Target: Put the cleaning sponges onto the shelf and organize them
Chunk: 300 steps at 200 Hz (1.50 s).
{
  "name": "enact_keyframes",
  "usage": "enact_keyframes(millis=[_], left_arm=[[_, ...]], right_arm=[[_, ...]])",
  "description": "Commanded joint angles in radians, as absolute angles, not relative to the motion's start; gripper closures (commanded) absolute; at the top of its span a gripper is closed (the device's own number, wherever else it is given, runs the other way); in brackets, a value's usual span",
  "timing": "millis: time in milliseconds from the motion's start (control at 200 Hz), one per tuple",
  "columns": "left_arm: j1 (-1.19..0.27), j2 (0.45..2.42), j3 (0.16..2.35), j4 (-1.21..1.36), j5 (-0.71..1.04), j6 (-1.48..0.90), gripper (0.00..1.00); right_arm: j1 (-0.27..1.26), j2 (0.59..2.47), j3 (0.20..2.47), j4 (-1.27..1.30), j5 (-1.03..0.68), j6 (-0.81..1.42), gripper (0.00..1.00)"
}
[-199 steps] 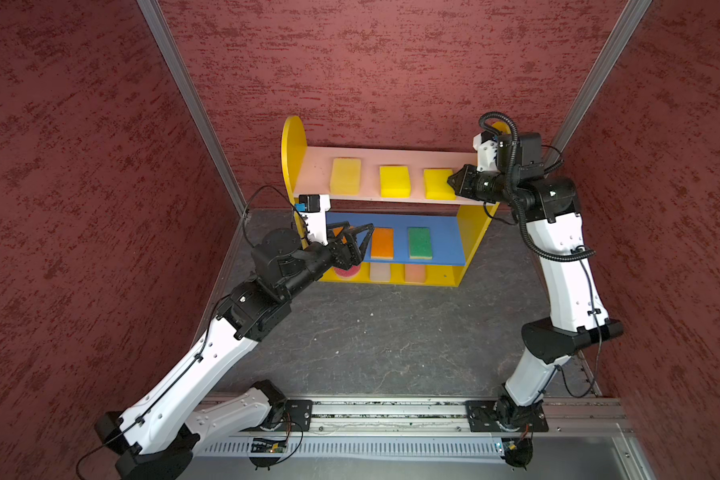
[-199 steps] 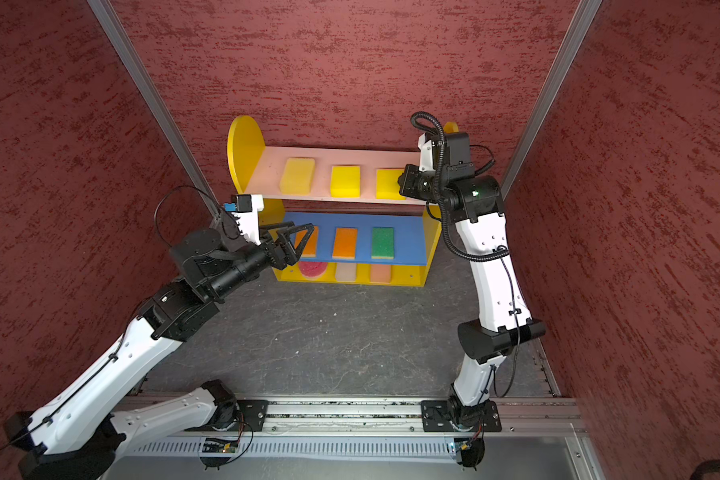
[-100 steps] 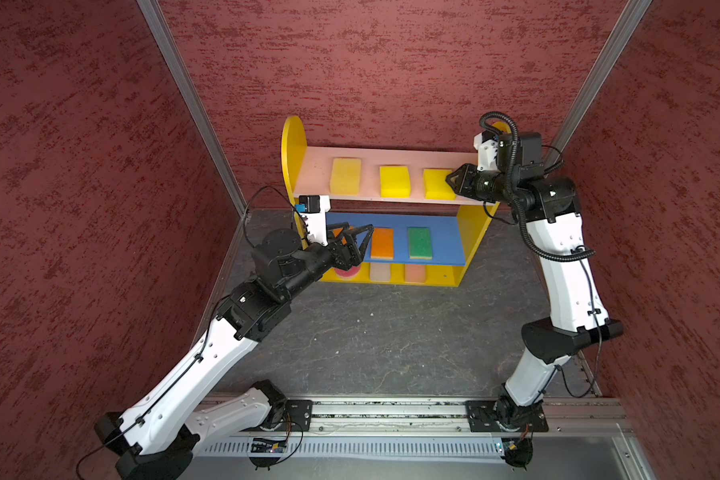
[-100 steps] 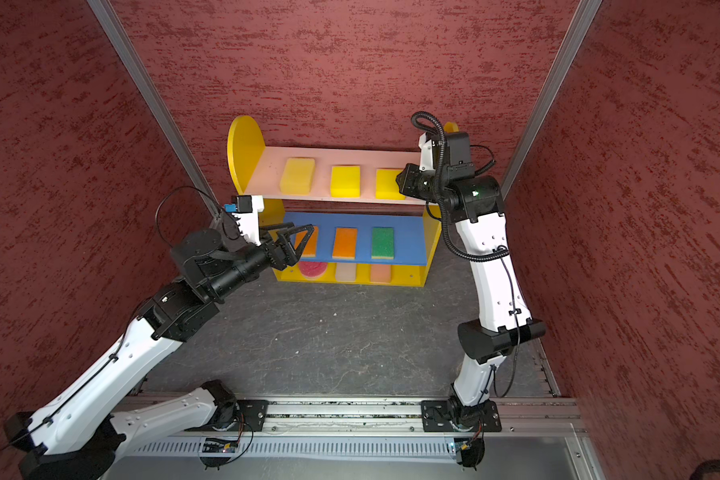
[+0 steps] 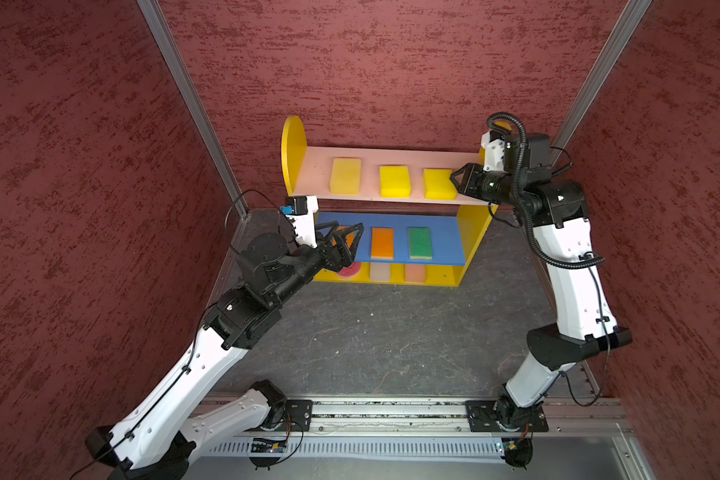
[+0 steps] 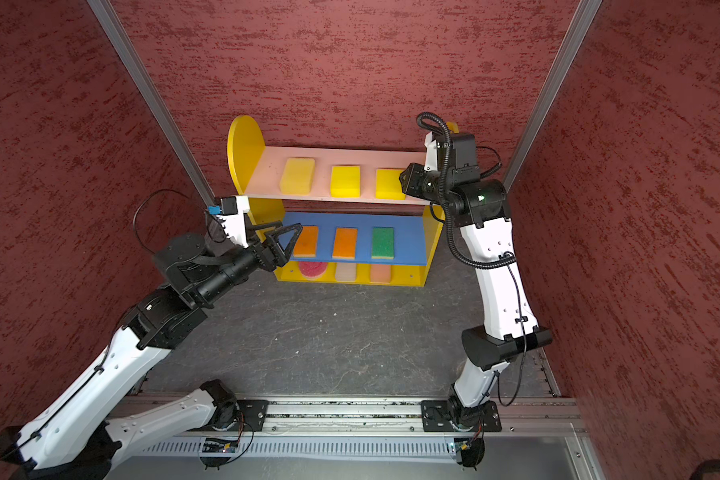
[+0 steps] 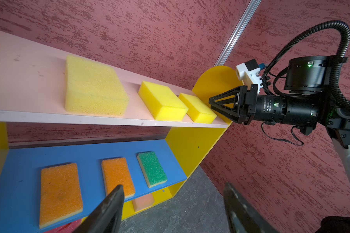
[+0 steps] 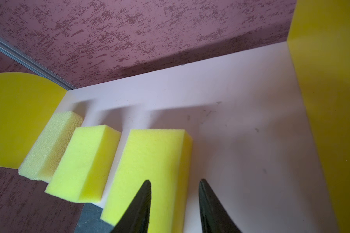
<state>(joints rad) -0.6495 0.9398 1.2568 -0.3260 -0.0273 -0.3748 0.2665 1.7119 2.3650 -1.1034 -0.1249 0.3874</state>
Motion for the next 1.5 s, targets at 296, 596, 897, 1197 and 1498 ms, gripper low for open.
enact_keyframes(millis=[296, 596, 897, 1197, 1498], left_arm=[[-0.624, 0.808, 1.262, -0.402, -0.194, -0.285, 0.22], [-0.614, 0.803, 1.25, -0.416, -0.2, -0.288, 0.21], [-0.609, 0.811, 1.244, -0.412, -0.195, -0.29, 0.2], [-0.601, 0.81, 1.236, -0.413, -0.191, -0.293, 0.19], [-0.595, 0.805, 1.232, -0.411, -0.187, -0.296, 0.19]], right_arm=[[0.264, 1.692, 2.339, -1.072, -0.135, 0.398, 0.58], [0.264, 1.72, 2.337, -1.082, -0.15, 0.393, 0.58], [0.263, 1.749, 2.338, -1.08, -0.159, 0.393, 0.67], [0.262, 1.753, 2.342, -1.068, -0.142, 0.399, 0.76], [0.262, 1.752, 2.343, -1.059, -0.14, 0.408, 0.82]])
